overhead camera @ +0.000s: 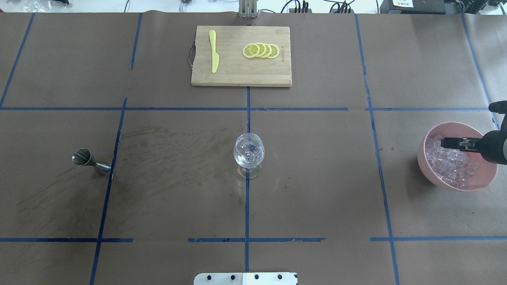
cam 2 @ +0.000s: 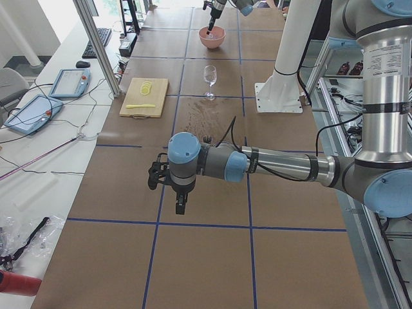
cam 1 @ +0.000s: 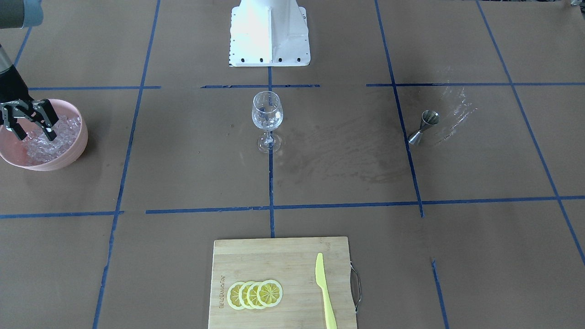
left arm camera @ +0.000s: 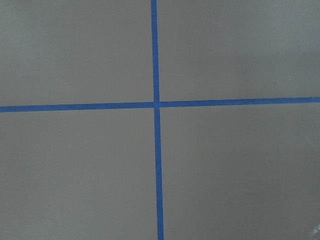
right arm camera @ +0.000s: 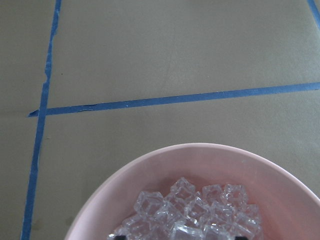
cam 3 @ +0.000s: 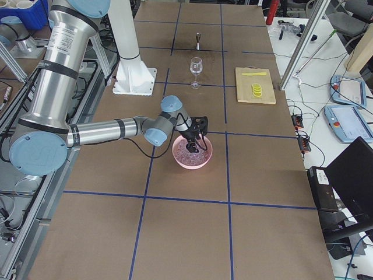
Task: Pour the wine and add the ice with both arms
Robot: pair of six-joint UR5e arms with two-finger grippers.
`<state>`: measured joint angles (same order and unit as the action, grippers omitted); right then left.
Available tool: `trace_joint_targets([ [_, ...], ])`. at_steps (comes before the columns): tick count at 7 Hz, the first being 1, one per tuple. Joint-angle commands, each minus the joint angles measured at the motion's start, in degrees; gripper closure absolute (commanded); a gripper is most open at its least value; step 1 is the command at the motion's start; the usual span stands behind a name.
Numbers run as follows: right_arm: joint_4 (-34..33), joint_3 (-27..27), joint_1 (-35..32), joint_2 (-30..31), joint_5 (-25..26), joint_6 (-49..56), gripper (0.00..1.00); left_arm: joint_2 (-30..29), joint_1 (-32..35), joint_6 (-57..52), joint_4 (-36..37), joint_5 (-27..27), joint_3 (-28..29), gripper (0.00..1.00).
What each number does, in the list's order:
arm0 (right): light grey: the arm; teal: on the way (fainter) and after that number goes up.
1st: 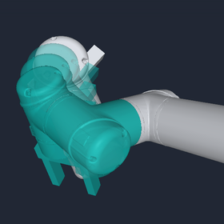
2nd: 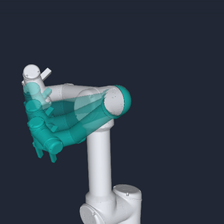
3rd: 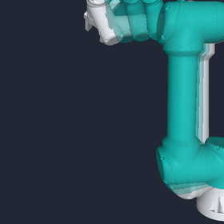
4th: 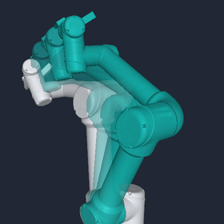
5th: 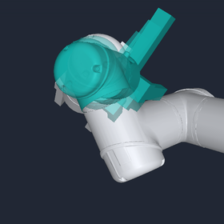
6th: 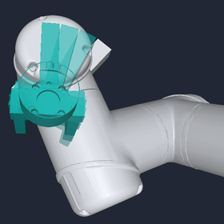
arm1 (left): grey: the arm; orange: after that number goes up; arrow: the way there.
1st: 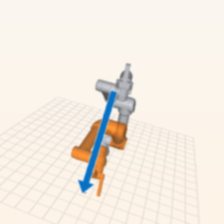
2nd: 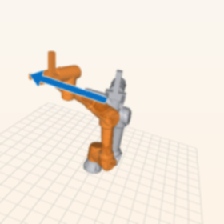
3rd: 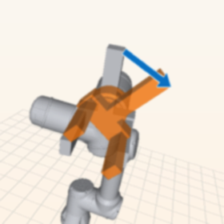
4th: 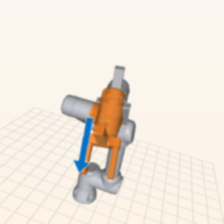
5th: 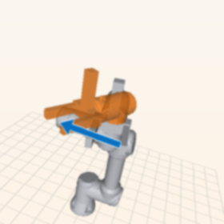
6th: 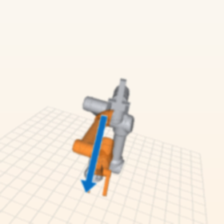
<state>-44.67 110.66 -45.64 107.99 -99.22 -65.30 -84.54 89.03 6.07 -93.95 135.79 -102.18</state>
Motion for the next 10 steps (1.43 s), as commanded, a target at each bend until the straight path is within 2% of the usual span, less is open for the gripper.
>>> trace_joint_targets([
  [1, 2.4, -0.3, 3.4, 2.3, 4.7, -3.6, 0.36, -0.2, 0.0, 0.0, -0.1, 0.0, 0.0, 0.0],
  [5, 2.5, -1.3, 5.5, 2.4, 7.2, -3.9, 0.43, -0.2, 0.0, 0.0, -0.1, 0.3, 0.1, 0.0],
  [6, 2.5, -1.3, 5.6, 2.4, 7.2, -3.9, 0.54, -0.2, 0.0, 0.0, -0.1, 0.3, 0.2, 0.0],
  [7, 2.5, -1.3, 5.6, 2.3, 7.2, -3.8, 0.83, -0.2, 0.0, 0.0, -0.1, 0.3, 0.3, 0.0],
  [8, 2.5, -1.2, 5.7, 2.1, 7.1, -3.3, 1.0, -0.2, 0.0, 0.0, -0.1, 0.3, 0.3, 0.0],
  [10, 2.2, 1.5, 5.4, 1.9, 6.3, -1.3, 1.0, -0.2, 0.0, 0.0, -0.1, 0.3, 0.4, 0.0],
])
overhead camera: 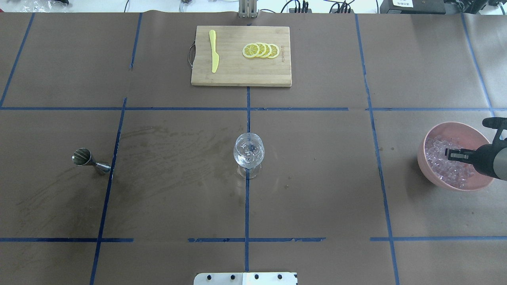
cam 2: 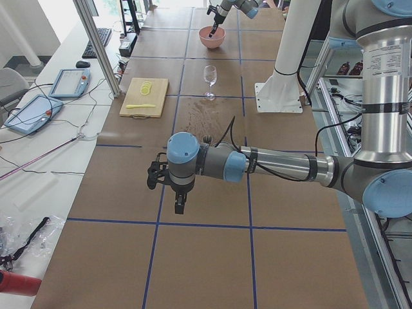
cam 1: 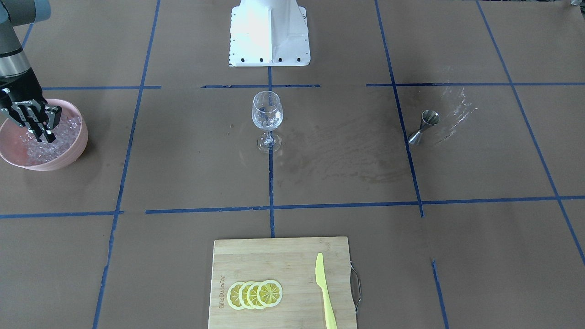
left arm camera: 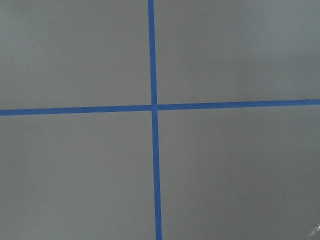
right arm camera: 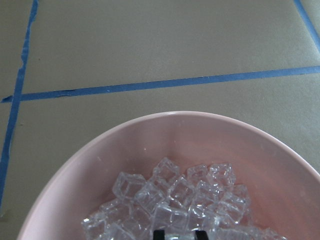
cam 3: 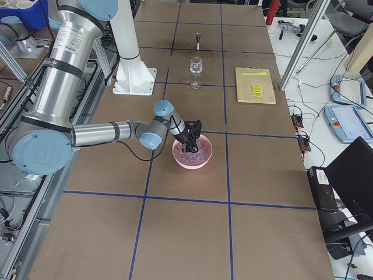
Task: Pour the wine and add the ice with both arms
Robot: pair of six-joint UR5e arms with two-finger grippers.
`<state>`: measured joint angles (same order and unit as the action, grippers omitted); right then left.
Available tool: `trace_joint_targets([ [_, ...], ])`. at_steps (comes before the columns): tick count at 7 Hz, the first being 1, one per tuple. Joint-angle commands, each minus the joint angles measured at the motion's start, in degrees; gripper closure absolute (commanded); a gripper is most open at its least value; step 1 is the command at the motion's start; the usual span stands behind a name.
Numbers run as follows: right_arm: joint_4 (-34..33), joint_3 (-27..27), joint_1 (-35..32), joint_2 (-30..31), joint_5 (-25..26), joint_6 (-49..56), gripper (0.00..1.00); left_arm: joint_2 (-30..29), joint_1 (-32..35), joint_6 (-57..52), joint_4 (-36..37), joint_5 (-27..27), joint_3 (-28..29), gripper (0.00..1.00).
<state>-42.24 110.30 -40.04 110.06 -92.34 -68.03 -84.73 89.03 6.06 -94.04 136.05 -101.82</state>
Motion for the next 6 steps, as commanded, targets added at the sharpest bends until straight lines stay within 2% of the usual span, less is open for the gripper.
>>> trace_joint_targets([
  [1, -1.4, 4.4, -0.6, -0.5, -2.4, 4.7, 1.0, -0.1, 0.0, 0.0, 0.0, 0.0, 0.1, 0.0],
  [2, -4.1, 5.6, -3.9, -3.9, -7.7, 6.9, 1.0, -0.3, 0.0, 0.0, 0.1, -0.1, 0.1, 0.0],
  [3, -6.7, 6.2, -5.9, -8.2, -11.0, 9.6, 1.0, -0.3, 0.0, 0.0, 0.1, -0.1, 0.1, 0.0],
  [4, -8.5, 6.4, -5.9, -12.6, -11.5, 9.8, 1.0, -0.3, 0.0, 0.0, 0.1, -0.1, 0.0, 0.0],
  [6, -19.2, 6.9, -5.8, -22.8, -11.4, 9.7, 1.0, -0.8, 0.0, 0.0, 0.1, -0.1, 0.1, 0.0],
])
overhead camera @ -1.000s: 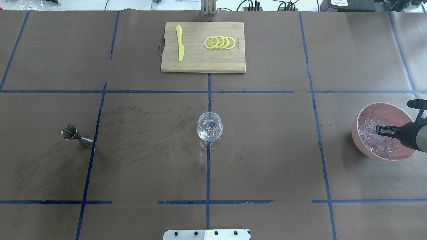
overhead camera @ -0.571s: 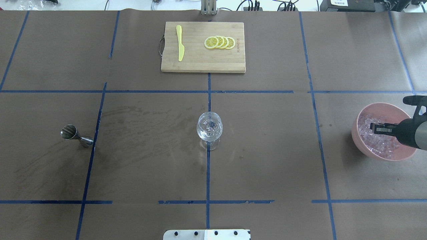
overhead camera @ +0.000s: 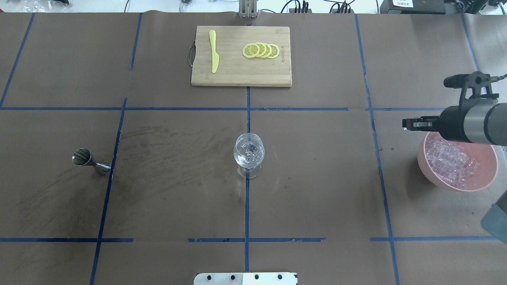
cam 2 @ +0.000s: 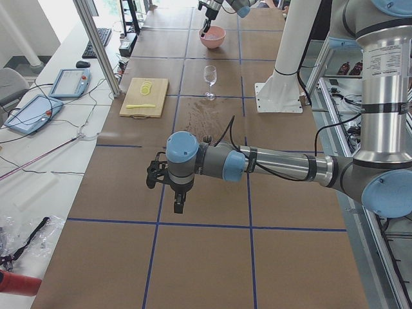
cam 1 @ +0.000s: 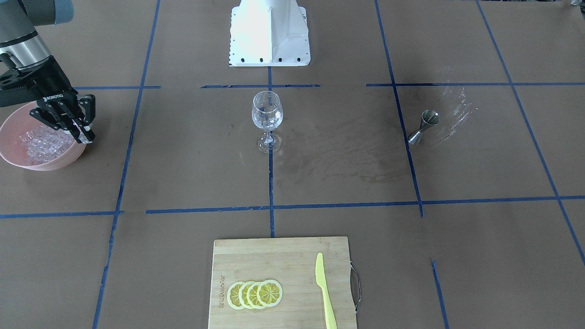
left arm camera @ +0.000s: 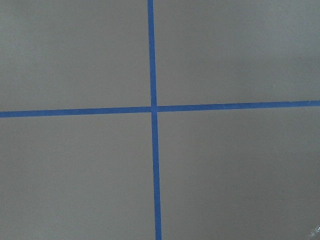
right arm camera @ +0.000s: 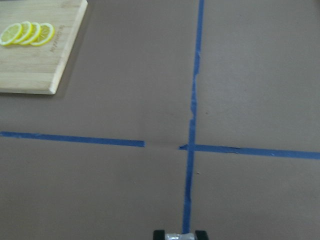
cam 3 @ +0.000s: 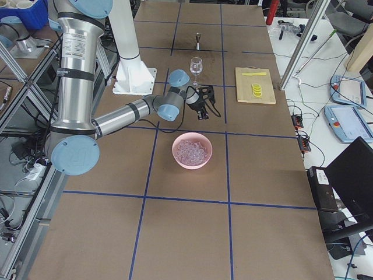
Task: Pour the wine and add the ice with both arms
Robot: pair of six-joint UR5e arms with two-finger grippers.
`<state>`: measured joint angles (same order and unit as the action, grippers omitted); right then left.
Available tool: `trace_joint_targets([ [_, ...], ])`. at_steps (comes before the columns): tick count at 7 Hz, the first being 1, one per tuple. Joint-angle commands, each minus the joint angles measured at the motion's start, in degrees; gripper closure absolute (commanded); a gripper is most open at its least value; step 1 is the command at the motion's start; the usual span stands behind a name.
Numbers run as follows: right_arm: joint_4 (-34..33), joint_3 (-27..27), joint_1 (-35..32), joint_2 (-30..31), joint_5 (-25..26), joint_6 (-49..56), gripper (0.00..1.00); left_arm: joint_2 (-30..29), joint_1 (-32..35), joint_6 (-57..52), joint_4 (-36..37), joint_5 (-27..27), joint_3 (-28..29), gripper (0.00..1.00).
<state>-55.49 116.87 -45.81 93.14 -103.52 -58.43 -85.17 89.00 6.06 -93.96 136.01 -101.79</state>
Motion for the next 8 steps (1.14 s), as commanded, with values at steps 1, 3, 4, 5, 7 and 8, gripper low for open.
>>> trace_joint_targets([
  [1, -11.8, 0.4, 1.3, -11.7, -0.1, -0.3, 1.0, -0.3, 0.0, -0.1, 0.1, 0.0, 0.4, 0.0],
  [3, -25.4, 0.9, 5.0, -24.3, 0.2, -1.2, 1.0, -0.3, -0.2, -0.2, 0.3, -0.5, 0.4, 0.0],
  [4, -31.4, 2.1, 7.1, -28.8, 0.4, -2.7, 1.0, -0.3, -0.5, -0.3, 0.2, -0.6, 0.4, 0.0],
  [5, -35.6, 2.5, 9.5, -33.2, 1.0, -5.4, 1.0, -0.3, -0.5, -0.4, 0.2, -0.6, 0.1, 0.0],
  [7, -41.2, 2.2, 16.8, -38.6, 8.0, -8.5, 1.0, -0.3, -0.5, -0.4, 0.1, -0.5, 0.0, 0.0],
  [8, -42.5, 1.4, 19.9, -40.6, 11.5, -10.9, 1.0, -0.3, -0.5, -0.4, 0.1, -0.5, 0.0, 0.0],
])
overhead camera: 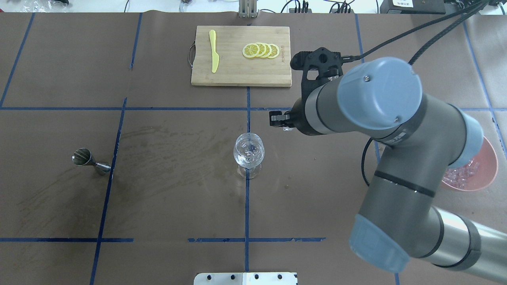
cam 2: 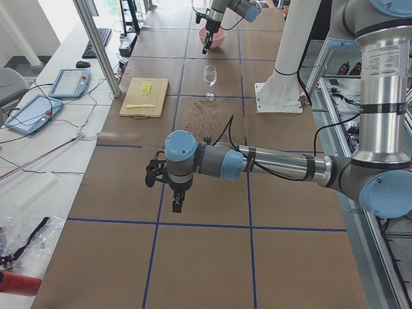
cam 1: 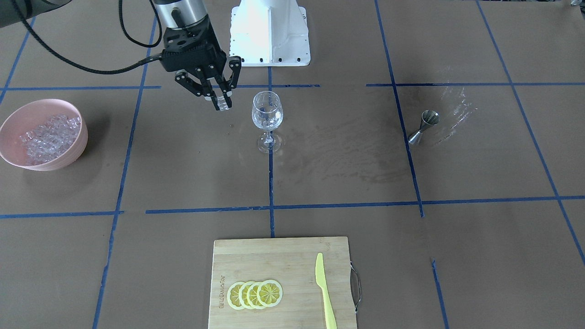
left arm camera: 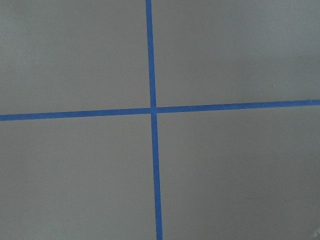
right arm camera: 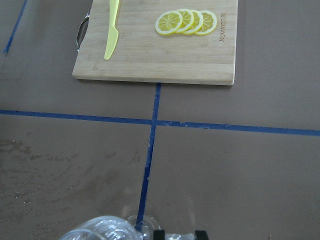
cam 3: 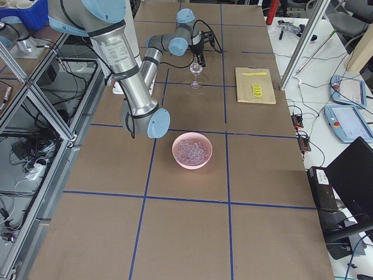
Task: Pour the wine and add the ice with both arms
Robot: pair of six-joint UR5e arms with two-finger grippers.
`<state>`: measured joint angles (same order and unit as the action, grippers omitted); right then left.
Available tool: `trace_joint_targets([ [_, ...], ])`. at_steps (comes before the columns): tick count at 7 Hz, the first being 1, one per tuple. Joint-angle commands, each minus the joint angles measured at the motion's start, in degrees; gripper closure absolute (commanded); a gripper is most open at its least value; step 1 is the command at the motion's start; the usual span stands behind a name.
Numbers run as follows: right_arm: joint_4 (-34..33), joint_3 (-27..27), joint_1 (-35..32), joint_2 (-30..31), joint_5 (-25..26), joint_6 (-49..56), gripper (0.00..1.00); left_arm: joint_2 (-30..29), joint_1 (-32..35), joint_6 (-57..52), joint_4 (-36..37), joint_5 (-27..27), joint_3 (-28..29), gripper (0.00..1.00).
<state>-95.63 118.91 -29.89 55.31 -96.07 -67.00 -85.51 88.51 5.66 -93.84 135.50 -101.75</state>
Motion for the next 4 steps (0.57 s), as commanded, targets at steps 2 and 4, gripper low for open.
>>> trace_joint_targets([
  [2, -2.6, -1.0, 7.0, -3.6, 6.9, -2.8, 1.0, 0.0, 0.0, 0.0, -0.1, 0.1, -0.1, 0.0],
  [4, -2.6, -1.9, 7.8, -4.9, 8.2, -2.8, 0.99, 0.0, 0.0, 0.0, -0.1, 0.1, -0.1, 0.0],
])
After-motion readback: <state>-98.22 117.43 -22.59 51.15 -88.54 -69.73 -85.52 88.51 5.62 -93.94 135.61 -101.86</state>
